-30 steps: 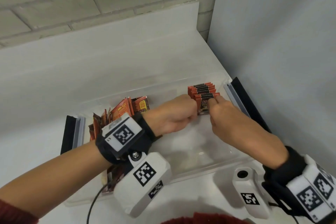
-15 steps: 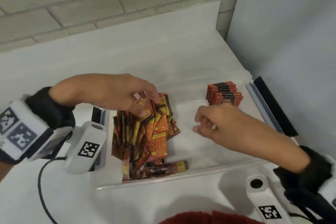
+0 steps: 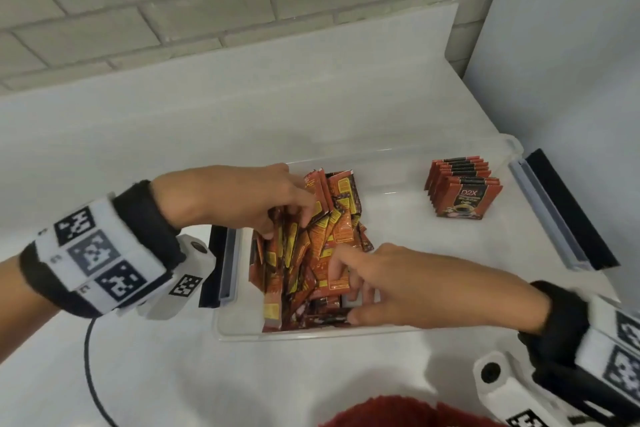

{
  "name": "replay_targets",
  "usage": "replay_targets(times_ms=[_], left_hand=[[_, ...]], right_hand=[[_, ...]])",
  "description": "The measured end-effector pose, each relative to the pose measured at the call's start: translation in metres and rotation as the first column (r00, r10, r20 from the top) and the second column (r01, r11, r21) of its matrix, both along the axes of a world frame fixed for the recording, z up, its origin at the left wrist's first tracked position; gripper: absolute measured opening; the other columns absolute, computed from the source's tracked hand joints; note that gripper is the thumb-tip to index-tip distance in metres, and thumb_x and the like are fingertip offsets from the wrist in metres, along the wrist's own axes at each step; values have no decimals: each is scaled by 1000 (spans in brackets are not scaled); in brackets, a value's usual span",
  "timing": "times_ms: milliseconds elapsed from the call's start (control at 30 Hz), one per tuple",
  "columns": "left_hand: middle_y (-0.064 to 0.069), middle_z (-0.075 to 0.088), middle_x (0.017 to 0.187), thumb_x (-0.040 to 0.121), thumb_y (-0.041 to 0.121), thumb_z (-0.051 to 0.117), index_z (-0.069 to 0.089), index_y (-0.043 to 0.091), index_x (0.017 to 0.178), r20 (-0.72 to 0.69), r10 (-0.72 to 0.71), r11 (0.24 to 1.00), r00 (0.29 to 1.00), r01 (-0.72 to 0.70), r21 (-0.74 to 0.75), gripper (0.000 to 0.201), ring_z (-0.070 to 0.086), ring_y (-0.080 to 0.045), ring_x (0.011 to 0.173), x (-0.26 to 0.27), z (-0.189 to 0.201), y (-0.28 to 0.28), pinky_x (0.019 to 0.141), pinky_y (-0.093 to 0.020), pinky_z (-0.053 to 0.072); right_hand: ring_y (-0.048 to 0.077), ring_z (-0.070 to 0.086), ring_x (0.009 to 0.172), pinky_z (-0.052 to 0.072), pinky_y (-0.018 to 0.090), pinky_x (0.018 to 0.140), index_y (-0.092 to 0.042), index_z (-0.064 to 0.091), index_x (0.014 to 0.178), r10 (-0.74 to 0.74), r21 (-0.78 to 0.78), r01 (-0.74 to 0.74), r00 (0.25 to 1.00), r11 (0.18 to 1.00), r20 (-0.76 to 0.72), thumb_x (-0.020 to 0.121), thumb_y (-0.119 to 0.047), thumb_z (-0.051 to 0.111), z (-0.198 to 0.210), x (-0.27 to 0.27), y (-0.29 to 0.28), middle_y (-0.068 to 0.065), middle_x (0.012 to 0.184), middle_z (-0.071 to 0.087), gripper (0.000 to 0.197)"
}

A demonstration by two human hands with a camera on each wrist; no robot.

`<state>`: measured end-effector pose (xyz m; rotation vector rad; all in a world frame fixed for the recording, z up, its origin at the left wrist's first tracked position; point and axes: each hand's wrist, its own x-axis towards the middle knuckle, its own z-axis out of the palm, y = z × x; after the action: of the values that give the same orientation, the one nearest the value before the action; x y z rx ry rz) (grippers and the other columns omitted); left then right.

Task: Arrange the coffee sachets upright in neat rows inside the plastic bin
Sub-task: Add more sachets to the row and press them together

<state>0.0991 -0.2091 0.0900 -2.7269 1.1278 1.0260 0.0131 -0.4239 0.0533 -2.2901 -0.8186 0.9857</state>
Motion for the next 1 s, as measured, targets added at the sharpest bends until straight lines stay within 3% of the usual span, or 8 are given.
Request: replay_targets(times_ms=[67, 133, 200, 267, 367, 567, 733, 1000], left_hand=[[17, 47, 102, 84, 15, 70, 61, 28, 106, 5, -11, 1000, 1000, 11, -12, 27, 36, -4, 101, 3, -3, 1, 84, -26, 38], [20, 48, 97, 82, 18, 72, 65, 28, 98, -1, -9, 999, 1000, 9, -43, 20, 36, 1, 95, 7, -5, 2, 80, -20, 35], [22, 51, 93, 80, 20, 74, 66, 29, 89, -3, -12, 997, 1000, 11, -79, 15, 36, 6, 94, 10, -5, 2, 72, -10, 29], [15, 59, 90, 79, 20, 76, 68, 27, 84, -24, 10, 992, 1000, -13, -122, 12, 42, 9, 89, 12, -3, 3, 69, -8, 31], [5, 61, 87, 80, 14, 75, 70, 21, 82, -73, 37, 985, 997, -48, -166, 9, 52, 8, 81, 12, 6, 1, 67, -3, 35], [16, 56, 89, 81, 20, 74, 60, 45, 79, -48, 50, 973, 998, -60, -222, 29, 54, 0, 91, 19, 29, -6, 77, -16, 43], [17, 61, 93, 82, 26, 71, 66, 32, 92, -25, 67, 946, 997, -71, -316, 13, 52, 7, 91, 28, 47, -21, 76, -3, 35], [9, 71, 96, 87, 25, 67, 68, 21, 103, -238, 14, 917, 971, -107, -384, 16, 67, -14, 90, 30, 60, -62, 82, -29, 53]], right_hand=[[17, 61, 84, 54, 38, 77, -33, 33, 129, -9, 8, 8, 997, 1000, 73, 95, -30, 57, -5, -1, 5, 3, 98, 59, 41], [12, 57, 72, 52, 27, 67, -32, 35, 141, 13, 10, -15, 987, 1000, 159, 96, -25, 56, -10, -1, 8, 3, 92, 60, 51], [10, 57, 81, 51, 24, 74, -29, 42, 143, 0, 36, -6, 983, 999, 184, 96, -22, 57, -13, -1, 9, 5, 103, 64, 50], [11, 60, 92, 51, 27, 87, -26, 50, 139, -45, 108, 28, 985, 994, 164, 96, -18, 58, -13, 0, 8, 7, 112, 67, 45], [3, 62, 92, 50, 15, 84, -22, 63, 127, -117, 234, 80, 982, 969, 147, 93, -18, 62, -8, 1, 4, 3, 107, 72, 34], [-4, 67, 88, 50, 11, 81, -23, 72, 111, -285, 455, 218, 955, 863, 84, 90, -21, 67, -4, 3, -16, -11, 96, 74, 22], [5, 68, 94, 51, 20, 91, -28, 71, 105, -416, 559, 389, 905, 732, -85, 86, -18, 68, 2, 1, -42, -9, 99, 73, 22], [12, 69, 93, 52, 18, 82, -15, 68, 102, -538, 553, 657, 747, 512, -390, 86, -7, 66, -3, -3, -71, -2, 98, 74, 18]])
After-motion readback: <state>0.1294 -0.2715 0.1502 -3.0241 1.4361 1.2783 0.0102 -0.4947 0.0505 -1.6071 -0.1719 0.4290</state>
